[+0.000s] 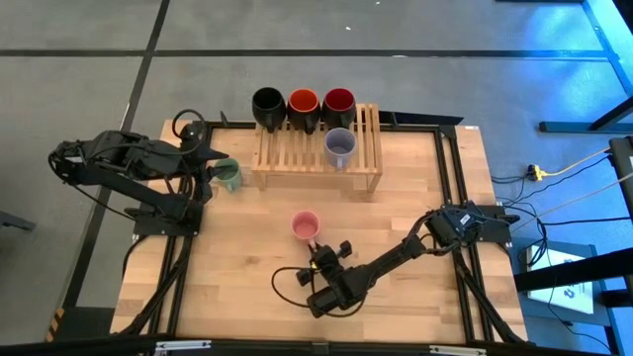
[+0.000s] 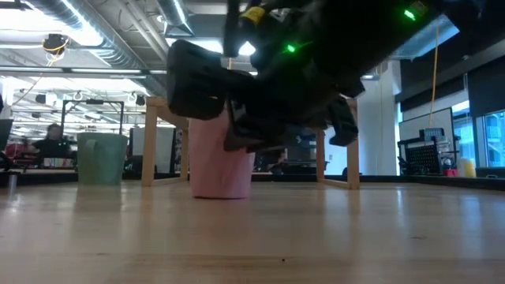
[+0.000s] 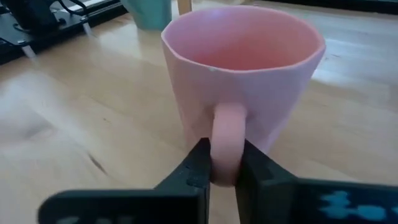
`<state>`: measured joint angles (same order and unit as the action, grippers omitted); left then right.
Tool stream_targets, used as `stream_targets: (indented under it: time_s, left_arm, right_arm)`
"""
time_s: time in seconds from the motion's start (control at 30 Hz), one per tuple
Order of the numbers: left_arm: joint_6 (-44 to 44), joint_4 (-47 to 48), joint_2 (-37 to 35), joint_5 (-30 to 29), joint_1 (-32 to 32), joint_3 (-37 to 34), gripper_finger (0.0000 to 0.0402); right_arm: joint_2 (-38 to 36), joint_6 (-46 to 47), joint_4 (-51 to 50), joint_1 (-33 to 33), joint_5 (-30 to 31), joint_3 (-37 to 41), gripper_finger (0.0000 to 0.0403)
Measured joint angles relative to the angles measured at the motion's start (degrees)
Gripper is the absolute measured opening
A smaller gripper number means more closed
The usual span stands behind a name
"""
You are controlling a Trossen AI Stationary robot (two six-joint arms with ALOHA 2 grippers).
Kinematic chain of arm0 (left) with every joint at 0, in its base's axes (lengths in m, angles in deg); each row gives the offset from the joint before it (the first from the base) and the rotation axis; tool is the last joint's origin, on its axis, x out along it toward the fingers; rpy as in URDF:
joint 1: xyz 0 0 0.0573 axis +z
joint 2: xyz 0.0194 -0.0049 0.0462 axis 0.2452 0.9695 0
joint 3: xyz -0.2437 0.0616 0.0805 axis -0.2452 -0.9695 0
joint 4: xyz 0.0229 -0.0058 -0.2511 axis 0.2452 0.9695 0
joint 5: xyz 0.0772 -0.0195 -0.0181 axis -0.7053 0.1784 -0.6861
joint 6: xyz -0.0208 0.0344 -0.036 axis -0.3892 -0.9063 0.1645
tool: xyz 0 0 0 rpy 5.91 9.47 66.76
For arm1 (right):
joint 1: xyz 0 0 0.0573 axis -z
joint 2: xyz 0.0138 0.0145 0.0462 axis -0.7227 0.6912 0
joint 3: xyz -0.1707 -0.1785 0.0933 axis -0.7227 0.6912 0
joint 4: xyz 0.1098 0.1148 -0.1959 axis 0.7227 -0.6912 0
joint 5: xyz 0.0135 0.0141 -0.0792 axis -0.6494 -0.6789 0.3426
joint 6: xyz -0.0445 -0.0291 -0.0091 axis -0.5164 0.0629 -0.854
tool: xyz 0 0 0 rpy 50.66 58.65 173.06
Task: Place coffee mugs
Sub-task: Put the pink mug on the shelf
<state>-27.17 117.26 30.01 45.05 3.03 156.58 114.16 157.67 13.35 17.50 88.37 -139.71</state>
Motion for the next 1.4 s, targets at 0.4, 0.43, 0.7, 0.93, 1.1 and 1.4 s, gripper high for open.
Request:
stream_targets:
  time_s: [0.4, 0.43, 0.7, 0.93, 1.1, 1.4]
  left_arm:
    - [0.0, 0.03, 0.0, 0.0, 0.0, 0.0, 0.0124]
    - [0.0, 0.02, 0.0, 0.0, 0.0, -0.02, 0.0124]
    - [0.0, 0.04, 0.0, 0.0, 0.0, -0.01, 0.0124]
    - [0.0, 0.04, 0.0, 0.0, -0.01, -0.01, 0.0124]
    - [0.02, 0.04, 0.0, 0.02, -0.01, 0.0, 0.0124]
    - [0.04, 0.04, 0.0, 0.02, 0.0, -0.01, 0.0124]
  right_arm:
    - [0.0, -4.09, -16.56, 1.87, 1.79, -17.6, 0.0021]
    - [0.0, -4.12, -18.41, 1.98, 2.69, -19.24, 0.0021]
    - [0.0, -4.03, -33.95, 5.11, 5.02, -33.24, 0.0021]
    - [-0.34, -3.99, -38.62, 8.56, 8.5, -39.25, 0.0021]
    - [-0.81, -3.94, -38.58, 12.27, 7.71, -38.8, 0.0021]
    - [-0.87, -3.61, -38.21, 17.8, 3.83, -38.78, 0.0021]
